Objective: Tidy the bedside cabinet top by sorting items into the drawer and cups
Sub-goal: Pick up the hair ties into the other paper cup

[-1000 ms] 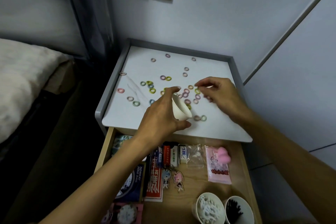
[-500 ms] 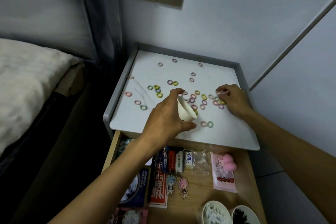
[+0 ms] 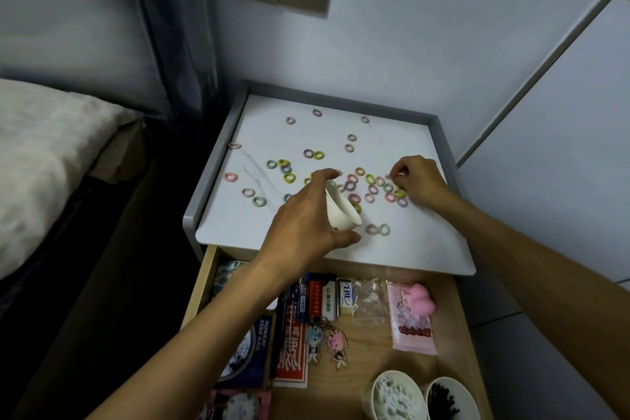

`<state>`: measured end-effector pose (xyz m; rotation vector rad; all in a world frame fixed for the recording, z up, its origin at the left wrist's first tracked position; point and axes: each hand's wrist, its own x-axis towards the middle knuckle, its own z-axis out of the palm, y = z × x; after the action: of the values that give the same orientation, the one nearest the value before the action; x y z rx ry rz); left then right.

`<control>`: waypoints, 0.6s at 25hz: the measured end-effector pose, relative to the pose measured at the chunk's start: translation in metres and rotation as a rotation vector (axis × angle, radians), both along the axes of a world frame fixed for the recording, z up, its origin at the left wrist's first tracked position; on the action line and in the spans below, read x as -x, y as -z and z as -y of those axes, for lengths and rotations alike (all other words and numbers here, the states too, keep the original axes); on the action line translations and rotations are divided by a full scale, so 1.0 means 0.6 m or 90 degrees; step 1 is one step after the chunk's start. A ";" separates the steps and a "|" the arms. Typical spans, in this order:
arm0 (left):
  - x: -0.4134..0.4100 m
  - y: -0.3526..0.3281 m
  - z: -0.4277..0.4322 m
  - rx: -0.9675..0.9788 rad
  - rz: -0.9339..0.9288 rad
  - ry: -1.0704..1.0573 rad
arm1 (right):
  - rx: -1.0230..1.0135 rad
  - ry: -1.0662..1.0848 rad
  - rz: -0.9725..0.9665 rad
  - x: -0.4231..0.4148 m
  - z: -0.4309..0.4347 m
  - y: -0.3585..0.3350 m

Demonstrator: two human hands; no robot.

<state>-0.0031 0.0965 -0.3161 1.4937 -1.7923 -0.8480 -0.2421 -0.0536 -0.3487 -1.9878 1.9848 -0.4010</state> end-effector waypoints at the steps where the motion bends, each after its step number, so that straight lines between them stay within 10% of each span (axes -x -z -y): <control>1: 0.000 0.000 0.000 0.002 0.000 0.000 | 0.001 0.004 0.002 0.002 0.002 -0.005; 8: 0.000 0.003 0.003 -0.008 -0.006 -0.002 | 0.007 0.022 0.197 -0.017 -0.023 -0.073; 15: 0.007 0.001 0.004 -0.003 -0.057 -0.017 | -0.153 -0.356 0.317 -0.132 -0.163 -0.137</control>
<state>-0.0071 0.0943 -0.3166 1.4567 -1.7030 -0.8917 -0.1627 0.0443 -0.2662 -1.9404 1.0741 -0.4366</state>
